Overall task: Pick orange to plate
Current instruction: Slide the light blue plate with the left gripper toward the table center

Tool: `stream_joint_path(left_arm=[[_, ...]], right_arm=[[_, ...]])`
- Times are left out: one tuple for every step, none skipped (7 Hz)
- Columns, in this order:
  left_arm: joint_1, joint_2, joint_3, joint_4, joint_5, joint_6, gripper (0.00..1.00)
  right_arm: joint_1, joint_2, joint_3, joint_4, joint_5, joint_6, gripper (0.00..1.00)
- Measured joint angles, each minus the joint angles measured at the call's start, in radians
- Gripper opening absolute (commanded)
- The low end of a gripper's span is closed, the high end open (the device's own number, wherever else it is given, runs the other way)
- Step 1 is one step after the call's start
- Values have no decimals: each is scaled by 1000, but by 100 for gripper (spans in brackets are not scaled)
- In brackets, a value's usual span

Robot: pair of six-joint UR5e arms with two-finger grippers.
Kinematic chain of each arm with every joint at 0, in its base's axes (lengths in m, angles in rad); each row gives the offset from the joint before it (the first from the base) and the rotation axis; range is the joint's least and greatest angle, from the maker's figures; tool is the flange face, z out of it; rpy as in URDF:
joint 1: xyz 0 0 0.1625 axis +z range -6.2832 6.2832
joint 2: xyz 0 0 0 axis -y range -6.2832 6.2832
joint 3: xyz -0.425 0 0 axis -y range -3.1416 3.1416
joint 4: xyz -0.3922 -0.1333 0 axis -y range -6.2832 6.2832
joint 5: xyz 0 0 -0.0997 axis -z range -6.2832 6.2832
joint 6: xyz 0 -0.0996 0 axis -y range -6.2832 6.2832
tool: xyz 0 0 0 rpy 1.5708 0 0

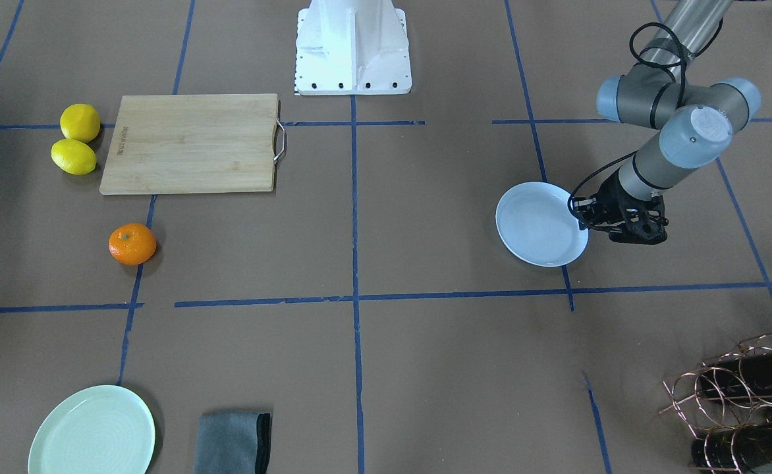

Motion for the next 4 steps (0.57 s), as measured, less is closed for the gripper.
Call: stream_joint_path(left_arm=[[-2,-70,-8,0,-26,-126,0],[13,-149,-9,0,-35,-252,0],[59,-224,-5,0,-29,-367,0],[127,-296,12,0,3,-464,0]], right_arm=[[0,2,7,0,0,0,100],[0,3,15,0,0,0,100],[0,4,20,0,0,0,100],[-1,6,22,0,0,0,100]])
